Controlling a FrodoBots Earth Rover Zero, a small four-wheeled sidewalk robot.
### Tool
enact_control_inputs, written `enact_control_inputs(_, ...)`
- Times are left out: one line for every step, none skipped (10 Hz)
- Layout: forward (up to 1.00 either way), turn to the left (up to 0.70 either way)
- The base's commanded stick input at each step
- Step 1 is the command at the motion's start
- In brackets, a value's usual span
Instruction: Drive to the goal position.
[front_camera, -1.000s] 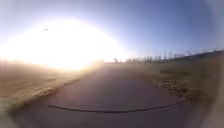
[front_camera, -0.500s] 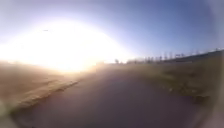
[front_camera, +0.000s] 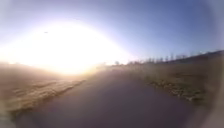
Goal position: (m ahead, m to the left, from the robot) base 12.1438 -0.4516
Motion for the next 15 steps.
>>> enact_control_inputs(1.0,0.0)
enact_control_inputs(1.0,0.0)
enact_control_inputs(1.0,0.0)
enact_control_inputs(1.0,0.0)
enact_control_inputs(1.0,0.0)
enact_control_inputs(1.0,0.0)
enact_control_inputs(1.0,0.0)
enact_control_inputs(1.0,0.0)
enact_control_inputs(1.0,0.0)
enact_control_inputs(1.0,0.0)
enact_control_inputs(1.0,0.0)
enact_control_inputs(1.0,0.0)
enact_control_inputs(1.0,0.0)
enact_control_inputs(1.0,0.0)
enact_control_inputs(1.0,0.0)
